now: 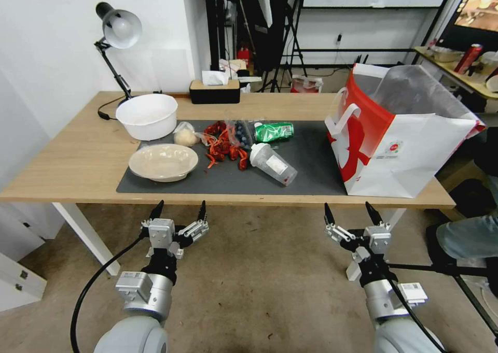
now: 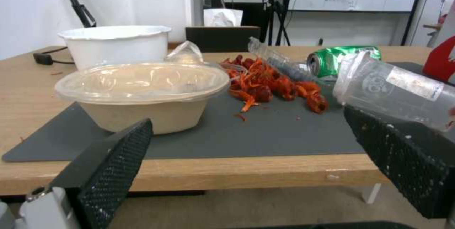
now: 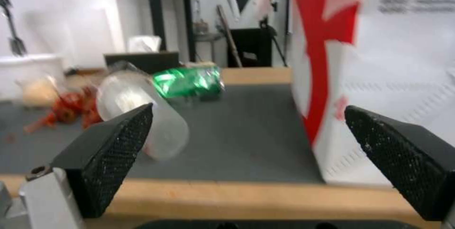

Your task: Pick up the trash from the table and place it into the takeout bag.

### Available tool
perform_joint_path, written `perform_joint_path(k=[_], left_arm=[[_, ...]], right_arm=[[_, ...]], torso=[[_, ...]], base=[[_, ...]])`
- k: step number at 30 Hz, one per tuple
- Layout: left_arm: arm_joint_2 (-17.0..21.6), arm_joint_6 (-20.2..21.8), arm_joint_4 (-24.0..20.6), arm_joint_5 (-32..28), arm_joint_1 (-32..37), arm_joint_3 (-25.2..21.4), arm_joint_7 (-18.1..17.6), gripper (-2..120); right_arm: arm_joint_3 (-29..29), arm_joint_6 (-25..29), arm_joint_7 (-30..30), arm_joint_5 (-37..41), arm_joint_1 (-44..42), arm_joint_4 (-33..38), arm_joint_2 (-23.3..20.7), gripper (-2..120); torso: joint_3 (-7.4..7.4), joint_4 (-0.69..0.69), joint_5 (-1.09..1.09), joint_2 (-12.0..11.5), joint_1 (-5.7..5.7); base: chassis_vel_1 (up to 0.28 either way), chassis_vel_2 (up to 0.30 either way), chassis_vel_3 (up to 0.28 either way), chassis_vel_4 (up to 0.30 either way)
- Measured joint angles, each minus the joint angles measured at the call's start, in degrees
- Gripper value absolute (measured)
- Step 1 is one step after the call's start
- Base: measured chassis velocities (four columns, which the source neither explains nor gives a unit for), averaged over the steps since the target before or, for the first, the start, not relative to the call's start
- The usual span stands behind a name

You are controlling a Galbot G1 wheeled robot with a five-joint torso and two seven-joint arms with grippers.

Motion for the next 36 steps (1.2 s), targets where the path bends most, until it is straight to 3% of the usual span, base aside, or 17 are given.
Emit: perform_joint_path(k=[3, 8, 11, 20, 23, 27, 36], left_arm=[[0.0, -0.01, 0.07, 0.0, -0.03, -0.02, 0.0, 100], [0.0, -0.04, 0.32, 0.01, -0.12, -0.08, -0.03, 100], [0.0, -0.24, 0.6, 0.28, -0.05, -0.09, -0.05, 100], [-0.01, -0.62, 0.72, 1.01, 0.25, -0.16, -0.07, 100], [0.0, -0.75, 0.72, 1.23, 0.41, -0.45, -0.08, 100], [0.0, -0.93, 0.7, 1.41, 0.57, -0.66, -0.11, 100], [0.0, -1.26, 0.72, 2.02, 0.76, -0.7, -0.17, 100]], right_arm=[[-0.06, -0.39, -0.9, 1.23, 1.22, -0.09, -0.3, 100], [-0.54, -4.94, -5.98, 10.28, 7.97, -0.95, -2.51, 100], [-1.78, -14.32, -7.8, 15.38, 14.75, -2.36, -5.5, 100], [-6.51, -28.6, -6.95, 19.82, 26.91, -4.93, -8.66, 100], [-9.12, -36.57, -9.06, 22.61, 33.17, -7.6, -9.31, 100], [-11.52, -40.43, -10.06, 22.97, 36.46, -10.42, -9.01, 100], [-14.98, -40.25, -10.08, 23.06, 40.1, -14.99, -7.62, 100]], torso=[[0.0, 0.0, 0.0, 0.0, 0.0], [0.01, 0.01, 0.0, 0.0, 0.01], [0.01, 0.0, 0.01, 0.0, 0.01], [0.01, 0.01, 0.0, 0.0, 0.01], [0.01, 0.01, -0.01, 0.0, 0.01], [0.01, -0.01, 0.0, 0.0, 0.01], [0.01, 0.0, 0.0, 0.0, 0.01]], base=[[0.0, 0.0, 0.0, 0.0], [0.0, 0.0, 0.0, 0.0], [0.0, 0.0, 0.0, 0.0], [0.0, 0.0, 0.0, 0.0], [0.0, 0.0, 0.0, 0.0], [0.0, 0.0, 0.0, 0.0], [0.0, 0.0, 0.0, 0.0]])
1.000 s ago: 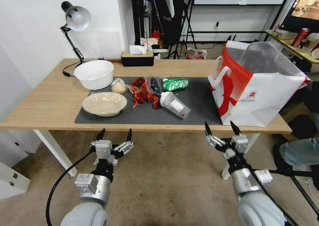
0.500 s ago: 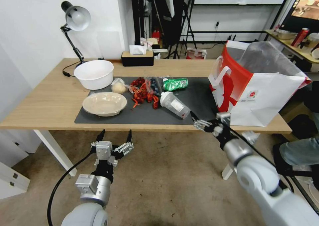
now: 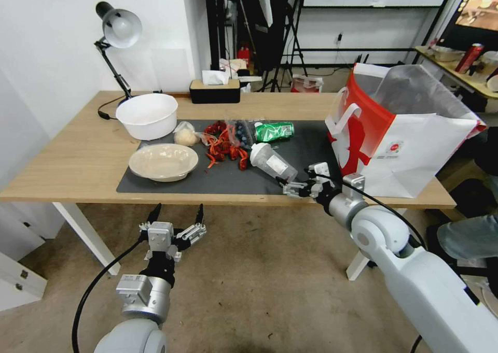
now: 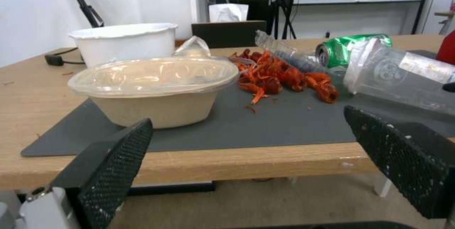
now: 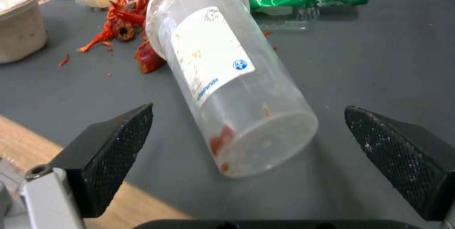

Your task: Pick up the trash from the table and place it into the takeout bag.

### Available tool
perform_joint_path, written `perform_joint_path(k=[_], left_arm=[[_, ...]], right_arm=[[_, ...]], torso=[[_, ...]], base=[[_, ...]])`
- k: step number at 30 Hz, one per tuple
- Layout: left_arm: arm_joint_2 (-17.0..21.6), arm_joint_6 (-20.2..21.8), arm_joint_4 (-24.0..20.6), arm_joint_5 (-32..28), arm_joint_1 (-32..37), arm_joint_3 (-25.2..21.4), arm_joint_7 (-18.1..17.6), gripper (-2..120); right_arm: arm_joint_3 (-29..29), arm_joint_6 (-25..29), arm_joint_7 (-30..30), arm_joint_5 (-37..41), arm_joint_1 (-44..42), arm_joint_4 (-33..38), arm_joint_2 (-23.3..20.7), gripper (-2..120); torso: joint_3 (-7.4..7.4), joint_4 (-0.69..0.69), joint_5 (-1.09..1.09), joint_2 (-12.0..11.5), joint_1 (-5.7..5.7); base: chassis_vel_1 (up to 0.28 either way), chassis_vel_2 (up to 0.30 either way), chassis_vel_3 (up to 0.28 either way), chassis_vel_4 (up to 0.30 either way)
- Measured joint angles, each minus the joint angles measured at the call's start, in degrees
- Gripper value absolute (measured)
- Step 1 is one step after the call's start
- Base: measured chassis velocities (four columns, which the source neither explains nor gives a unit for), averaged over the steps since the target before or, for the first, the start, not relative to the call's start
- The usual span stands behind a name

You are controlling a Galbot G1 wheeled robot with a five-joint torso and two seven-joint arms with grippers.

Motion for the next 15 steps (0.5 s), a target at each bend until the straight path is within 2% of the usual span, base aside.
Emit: perform_joint_path(k=[5, 12, 15], left_arm=[[0.0, -0.05, 0.02, 0.27, 0.05, -0.02, -0.04, 100], [0.0, -0.17, 0.16, 0.5, 0.07, -0.05, -0.19, 100], [0.0, -0.35, 0.27, 0.6, 0.08, -0.05, -0.73, 100]], right_arm=[[-1.88, 0.5, 0.27, 0.03, 2.04, -2.21, 0.66, 98], [-3.98, 1.24, 0.96, -0.02, 4.16, -4.14, 1.65, 87], [-4.9, 1.43, 1.33, -0.17, 4.47, -4.36, 2.16, 71]], torso=[[0.0, 0.0, 0.0, 0.0, 0.0], [0.0, 0.0, 0.0, 0.0, 0.0], [0.0, 0.0, 0.0, 0.0, 0.0]], base=[[0.0, 0.0, 0.0, 0.0], [0.0, 0.0, 0.0, 0.0], [0.0, 0.0, 0.0, 0.0]])
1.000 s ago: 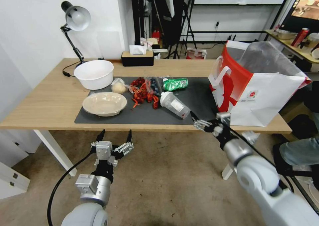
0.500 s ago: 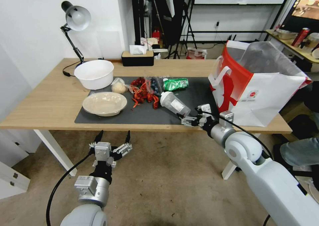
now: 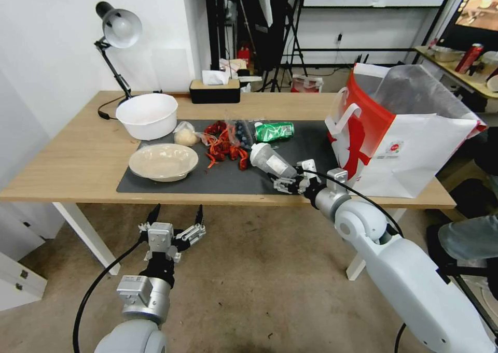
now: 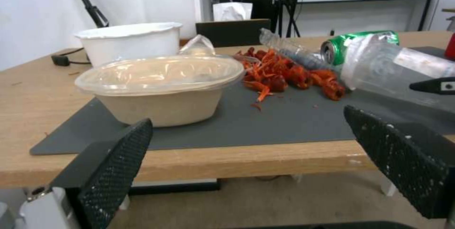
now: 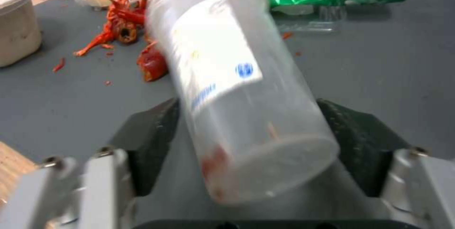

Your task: Pick up the trash from the table and place it into the takeout bag.

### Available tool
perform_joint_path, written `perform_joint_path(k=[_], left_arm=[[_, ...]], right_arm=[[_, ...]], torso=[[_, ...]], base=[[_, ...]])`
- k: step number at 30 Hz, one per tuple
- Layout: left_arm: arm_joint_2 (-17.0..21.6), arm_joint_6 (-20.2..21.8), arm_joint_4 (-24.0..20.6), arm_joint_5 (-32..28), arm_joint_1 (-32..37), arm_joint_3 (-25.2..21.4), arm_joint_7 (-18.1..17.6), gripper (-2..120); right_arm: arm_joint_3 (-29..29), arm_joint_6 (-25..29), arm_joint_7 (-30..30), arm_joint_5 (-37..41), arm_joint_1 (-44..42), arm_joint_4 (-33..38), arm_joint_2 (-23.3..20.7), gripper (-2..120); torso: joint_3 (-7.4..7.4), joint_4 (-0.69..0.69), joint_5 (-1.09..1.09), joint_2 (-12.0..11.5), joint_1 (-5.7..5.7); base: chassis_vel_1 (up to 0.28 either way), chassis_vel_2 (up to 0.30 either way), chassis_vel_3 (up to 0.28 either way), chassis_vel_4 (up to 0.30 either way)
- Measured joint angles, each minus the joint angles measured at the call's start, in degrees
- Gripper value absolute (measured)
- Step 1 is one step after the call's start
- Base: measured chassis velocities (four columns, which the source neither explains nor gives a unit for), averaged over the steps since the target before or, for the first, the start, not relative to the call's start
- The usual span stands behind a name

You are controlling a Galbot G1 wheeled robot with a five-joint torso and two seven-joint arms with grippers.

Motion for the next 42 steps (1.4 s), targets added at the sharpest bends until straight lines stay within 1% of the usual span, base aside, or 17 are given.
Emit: perform_joint_path(k=[1, 4, 5, 7, 17, 20, 24, 25, 28, 29, 31, 32, 33, 36, 37, 40, 42], left_arm=[[0.0, 0.0, 0.0, 0.0, 0.0, 0.0, 0.0, 100], [0.0, -0.11, 0.01, 0.01, 0.02, 0.0, -0.15, 100], [0.0, -0.11, 0.01, 0.01, 0.02, 0.0, -0.15, 100], [0.0, -0.17, 0.06, 0.01, 0.04, 0.0, -0.21, 100], [0.0, -0.38, 0.21, 0.16, 0.07, 0.01, -0.31, 100], [0.0, -0.39, 0.21, 0.24, 0.01, 0.03, -0.31, 100], [0.0, -0.39, 0.3, 0.48, -0.01, 0.18, -0.31, 100], [0.0, -0.39, 0.3, 0.48, -0.01, 0.18, -0.31, 100], [0.0, -0.44, 0.43, 0.7, 0.07, 0.35, -0.29, 100], [0.0, -0.44, 0.43, 0.7, 0.07, 0.35, -0.29, 100], [0.0, -0.56, 0.47, 0.8, 0.13, 0.37, -0.29, 100], [0.0, -0.78, 0.51, 0.85, 0.2, 0.39, -0.29, 100], [0.0, -0.78, 0.51, 0.85, 0.2, 0.39, -0.29, 100], [0.0, -1.35, 0.65, 1.08, 0.42, 0.39, -0.29, 100], [0.0, -1.35, 0.65, 1.08, 0.42, 0.39, -0.29, 100], [0.0, -1.61, 0.69, 1.29, 0.49, 0.38, -0.31, 100], [0.0, -1.62, 0.69, 1.33, 0.49, 0.4, -0.31, 100]], right_arm=[[0.0, 0.0, 0.0, 0.0, 0.0, 0.0, 0.0, 71], [-0.34, 0.05, 0.22, -0.17, 0.0, -0.01, 0.27, 59], [-0.34, 0.05, 0.22, -0.17, 0.0, -0.01, 0.27, 59], [-0.44, 0.1, 0.33, -0.25, -0.11, 0.05, 0.36, 52], [1.42, 2.07, -0.04, 0.22, -2.4, 3.37, 0.23, 52], [4.41, 6.99, -1.76, 2.22, -3.85, 7.45, -0.3, 52], [9.28, 10.31, -1.94, 5.02, -3.88, 11.75, -0.63, 52], [9.28, 10.31, -1.94, 5.02, -3.88, 11.75, -0.63, 52], [14.1, 11.26, 1.68, 6.39, -1.7, 14.9, -1.04, 52], [14.1, 11.26, 1.68, 6.39, -1.7, 14.9, -1.04, 52], [17.29, 10.66, 5.32, 6.62, 0.12, 16.03, -1.28, 52], [20.16, 8.49, 9.17, 6.64, 1.76, 16.83, -1.43, 52], [20.16, 8.49, 9.17, 6.64, 1.76, 16.83, -1.43, 52], [25.23, 3.6, 16.33, 6.18, 4.03, 17.17, -2.02, 52], [25.23, 3.6, 16.33, 6.18, 4.03, 17.17, -2.02, 52], [28.78, -2.25, 21.91, 5.75, 4.6, 16.54, -2.92, 52], [29.67, -3.64, 22.59, 5.57, 4.29, 16.33, -3.1, 52]], torso=[[0.0, 0.0, 0.0, 0.0, 0.0], [0.0, 0.0, 0.0, 0.0, 0.0], [0.0, 0.0, 0.0, 0.0, 0.0], [0.0, 0.0, 0.0, 0.0, 0.0], [-0.01, 0.0, 0.01, 0.0, 0.0], [-0.01, 0.0, 0.0, 0.0, 0.0], [-0.01, -0.01, 0.0, 0.0, 0.0], [-0.01, -0.01, 0.0, 0.0, 0.0], [-0.01, 0.0, 0.0, 0.0, 0.0], [-0.01, 0.0, 0.0, 0.0, 0.0], [0.0, 0.0, 0.01, 0.0, 0.0], [0.0, 0.01, 0.0, 0.0, 0.0], [0.0, 0.01, 0.0, 0.0, 0.0], [0.0, 0.0, 0.01, 0.01, 0.0], [0.0, 0.0, 0.01, 0.01, 0.0], [0.0, 0.0, 0.01, 0.01, 0.0], [0.0, 0.0, 0.02, 0.01, 0.0]], base=[[0.0, 0.0, 0.0, 0.0], [0.0, 0.0, 0.0, 0.0], [0.0, 0.0, 0.0, 0.0], [0.0, 0.0, 0.0, 0.0], [0.0, 0.0, 0.0, 0.0], [0.0, 0.0, 0.0, 0.0], [0.0, 0.0, 0.0, 0.0], [0.0, 0.0, 0.0, 0.0], [0.0, 0.0, 0.0, 0.0], [0.0, 0.0, 0.0, 0.0], [0.0, 0.0, 0.0, 0.0], [0.0, 0.0, 0.0, 0.0], [0.0, 0.0, 0.0, 0.0], [0.0, 0.0, 0.0, 0.0], [0.0, 0.0, 0.0, 0.0], [0.0, 0.0, 0.0, 0.0], [0.0, 0.0, 0.0, 0.0]])
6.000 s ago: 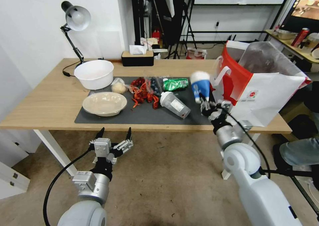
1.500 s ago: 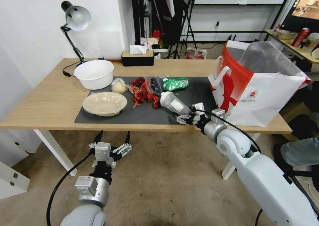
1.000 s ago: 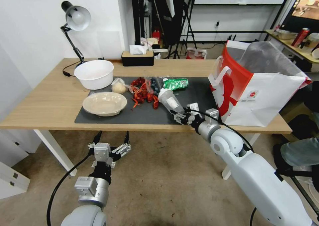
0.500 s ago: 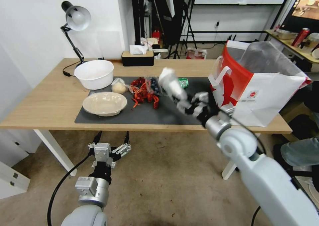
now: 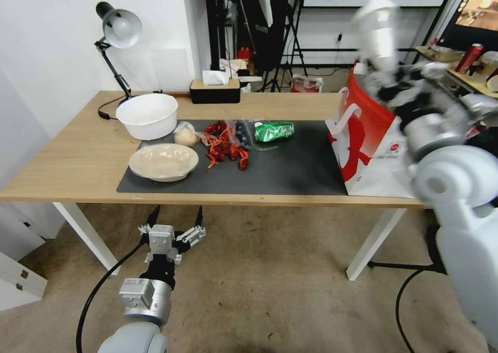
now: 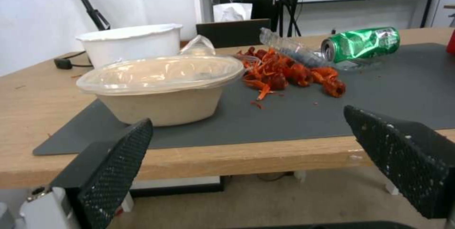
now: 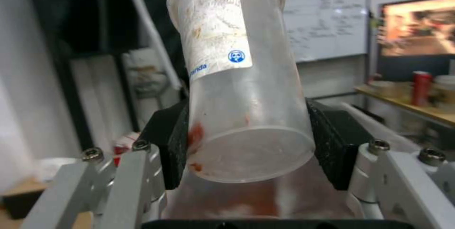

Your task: Pick up the trash from the table and place it into the takeout bag.

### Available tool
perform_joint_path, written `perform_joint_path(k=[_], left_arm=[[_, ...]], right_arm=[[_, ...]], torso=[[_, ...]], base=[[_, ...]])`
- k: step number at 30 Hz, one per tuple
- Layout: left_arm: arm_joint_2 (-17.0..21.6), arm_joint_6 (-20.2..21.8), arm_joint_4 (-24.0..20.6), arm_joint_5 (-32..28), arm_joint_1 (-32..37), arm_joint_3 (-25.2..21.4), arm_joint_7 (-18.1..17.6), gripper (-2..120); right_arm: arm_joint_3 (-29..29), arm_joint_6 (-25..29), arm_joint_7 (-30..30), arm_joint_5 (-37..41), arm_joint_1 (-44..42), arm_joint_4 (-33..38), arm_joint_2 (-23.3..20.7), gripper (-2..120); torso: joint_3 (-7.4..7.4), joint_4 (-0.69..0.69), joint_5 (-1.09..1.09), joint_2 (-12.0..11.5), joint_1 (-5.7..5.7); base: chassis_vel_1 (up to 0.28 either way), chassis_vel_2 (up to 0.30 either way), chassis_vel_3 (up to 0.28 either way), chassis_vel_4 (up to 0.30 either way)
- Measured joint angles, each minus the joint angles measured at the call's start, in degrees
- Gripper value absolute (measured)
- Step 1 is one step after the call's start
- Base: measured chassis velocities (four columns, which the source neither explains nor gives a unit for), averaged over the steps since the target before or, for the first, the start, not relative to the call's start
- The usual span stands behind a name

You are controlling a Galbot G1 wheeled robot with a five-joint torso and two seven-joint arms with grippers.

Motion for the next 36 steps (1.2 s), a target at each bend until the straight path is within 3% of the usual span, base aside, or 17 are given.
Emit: perform_joint_path(k=[3, 15, 18, 19, 20, 23, 26, 29, 36], left_arm=[[0.0, 0.0, 0.0, 0.13, -0.02, 0.15, 0.0, 100], [0.0, 0.04, -0.25, 0.18, 0.13, 0.23, 0.04, 100], [0.0, 0.04, -0.26, 0.17, 0.14, 0.23, 0.04, 100], [0.0, 0.04, -0.26, 0.16, 0.11, 0.22, 0.04, 100], [0.0, 0.04, -0.26, 0.16, 0.11, 0.22, 0.04, 100], [0.0, 0.04, -0.26, 0.12, 0.05, 0.22, 0.05, 100], [0.0, 0.04, -0.25, 0.1, 0.02, 0.23, 0.06, 100], [0.0, 0.05, -0.21, 0.07, -0.03, 0.25, 0.06, 100], [0.0, -0.08, 0.09, -0.05, -0.13, 0.29, 0.07, 100]], right_arm=[[1.53, -2.64, 0.98, -0.37, -1.4, -0.04, -0.11, 53], [3.42, -4.49, 0.5, -2.2, -4.35, 1.54, 0.35, 96], [3.42, -1.08, -0.53, -0.01, -4.58, 1.94, 0.36, 100], [3.31, 5.08, -3.91, 2.99, -5.33, 2.58, 0.41, 100], [3.31, 5.08, -3.91, 2.99, -5.33, 2.58, 0.41, 100], [2.33, 14.22, -12.0, 6.13, -7.93, 4.45, 0.48, 100], [1.3, 16.89, -14.72, 7.1, -9.78, 6.12, 0.54, 100], [-0.31, 18.82, -17.66, 5.46, -13.18, 8.73, 0.82, 100], [-4.78, 23.55, -22.84, -11.06, -25.02, 11.49, 3.6, 100]], torso=[[0.01, -0.01, 0.01, 0.0, 0.0], [0.0, 0.0, -0.02, 0.0, 0.0], [0.0, 0.0, -0.01, 0.0, 0.0], [0.0, 0.0, -0.02, 0.0, 0.0], [0.0, 0.0, -0.02, 0.0, 0.0], [0.0, 0.0, -0.02, 0.0, 0.0], [0.0, 0.01, -0.03, 0.0, 0.0], [0.0, 0.0, -0.03, 0.0, -0.01], [-0.01, 0.0, -0.02, 0.0, -0.02]], base=[[0.0, 0.0, 0.0, 0.0], [0.0, 0.0, 0.0, 0.0], [0.0, 0.0, 0.0, 0.0], [0.0, 0.0, 0.0, 0.0], [0.0, 0.0, 0.0, 0.0], [0.0, 0.0, 0.0, 0.0], [0.0, 0.0, 0.0, 0.0], [0.0, 0.0, 0.0, 0.0], [0.0, 0.0, 0.0, 0.0]])
